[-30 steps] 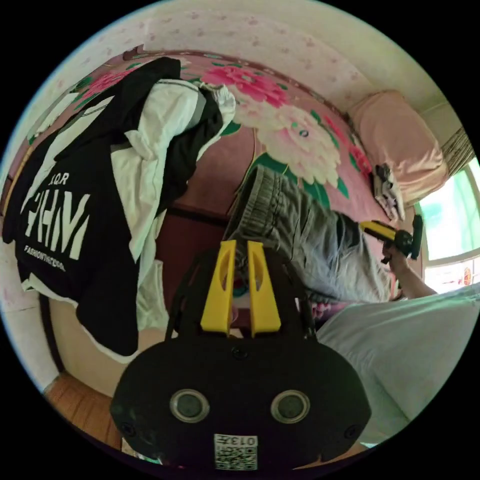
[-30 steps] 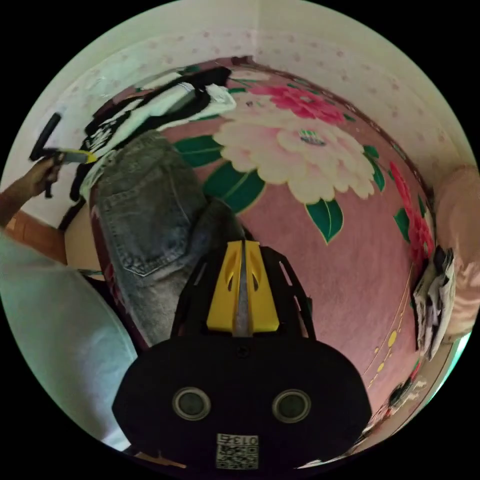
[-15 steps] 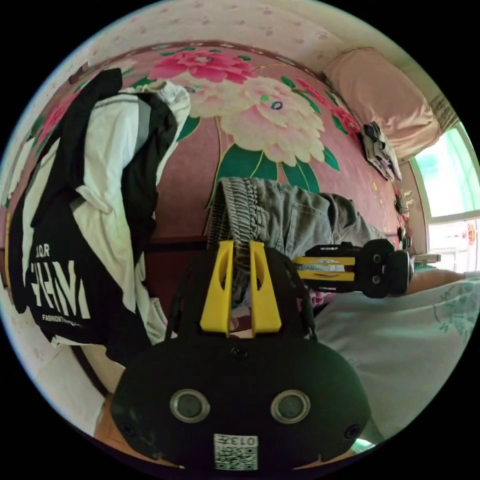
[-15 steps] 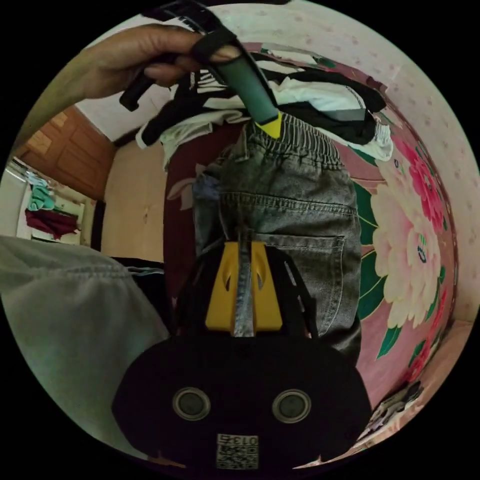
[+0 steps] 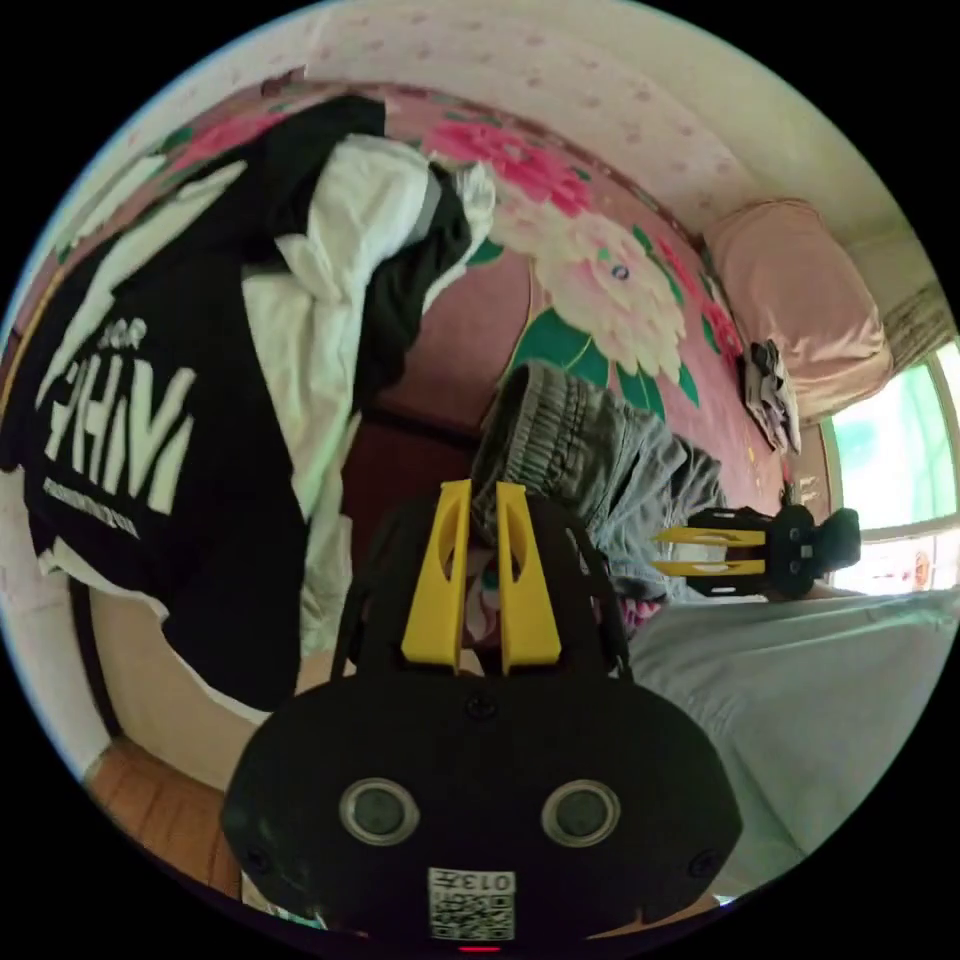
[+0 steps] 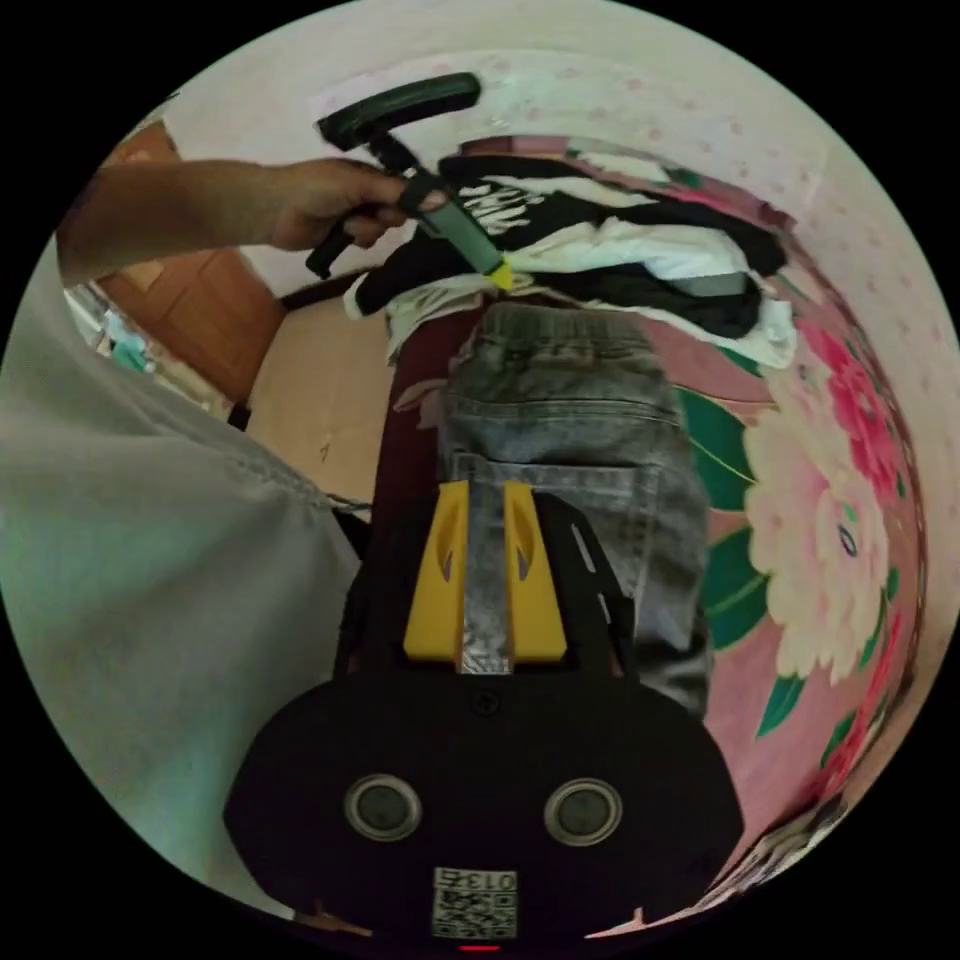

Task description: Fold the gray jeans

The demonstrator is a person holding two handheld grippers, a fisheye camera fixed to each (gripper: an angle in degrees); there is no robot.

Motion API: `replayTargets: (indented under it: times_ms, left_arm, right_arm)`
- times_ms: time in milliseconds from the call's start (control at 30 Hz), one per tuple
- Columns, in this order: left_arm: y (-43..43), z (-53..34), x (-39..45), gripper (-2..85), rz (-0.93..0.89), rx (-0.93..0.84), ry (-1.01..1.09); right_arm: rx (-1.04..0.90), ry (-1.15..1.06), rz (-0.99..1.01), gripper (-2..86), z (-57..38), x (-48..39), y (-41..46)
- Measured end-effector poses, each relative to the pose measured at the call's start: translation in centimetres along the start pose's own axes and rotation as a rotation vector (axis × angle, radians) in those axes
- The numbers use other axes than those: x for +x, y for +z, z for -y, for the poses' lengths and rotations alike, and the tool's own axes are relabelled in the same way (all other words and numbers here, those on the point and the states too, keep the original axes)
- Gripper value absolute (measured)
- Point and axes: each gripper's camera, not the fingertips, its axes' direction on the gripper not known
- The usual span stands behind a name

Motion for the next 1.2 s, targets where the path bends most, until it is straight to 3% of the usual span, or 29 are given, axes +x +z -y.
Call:
replayTargets:
  times_ms: [67,100,167,267,333,467,567,767,933,1033,1133,1200]
  left_arm:
    - [-2.3,0.8,2.1,9.3,0.050,0.121,0.135]
    - [-2.3,1.2,2.7,10.3,0.059,0.127,0.165]
    - [-0.4,3.6,4.9,13.4,0.066,0.060,0.263]
    - [3.8,6.5,6.6,15.8,-0.044,-0.040,0.277]
    - [6.7,7.1,7.8,16.3,-0.024,-0.133,0.295]
    - [9.9,4.7,9.0,16.4,0.056,-0.139,0.292]
    - [11.1,2.2,8.7,15.0,0.033,-0.097,0.220]
    - [11.3,-1.1,13.4,12.6,0.272,-0.003,0.326]
    - [12.5,-2.2,12.1,11.4,0.078,-0.012,0.132]
    - [9.7,-3.4,13.9,8.9,0.171,0.038,0.179]
    - [8.5,-4.1,20.3,9.1,0.316,0.147,0.426]
    - [10.5,-4.0,25.0,8.8,0.330,0.122,0.592]
  right_arm:
    - [0.071,0.178,-0.147,7.1,-4.1,2.1,-3.3]
    - [0.076,0.241,-0.181,7.2,-5.5,2.9,-4.0]
    - [0.110,0.581,-0.227,7.9,-12.0,7.9,-6.4]
    - [0.200,0.984,-0.055,10.2,-20.9,14.5,-8.3]
    - [0.243,1.105,0.044,11.7,-24.3,16.9,-8.4]
    - [0.122,1.019,0.156,12.8,-24.1,18.9,-5.0]
    - [0.040,1.026,0.271,6.8,-23.5,19.7,-1.4]
    - [0.315,1.063,0.136,2.3,-27.0,18.7,-7.2]
    - [0.164,1.117,0.277,2.1,-29.0,18.8,-3.5]
    - [0.267,1.065,0.102,1.4,-30.5,16.4,-9.8]
    - [0.309,0.965,-0.201,0.6,-30.0,12.0,-15.7]
    - [0.275,0.870,-0.246,0.3,-27.8,10.0,-16.3]
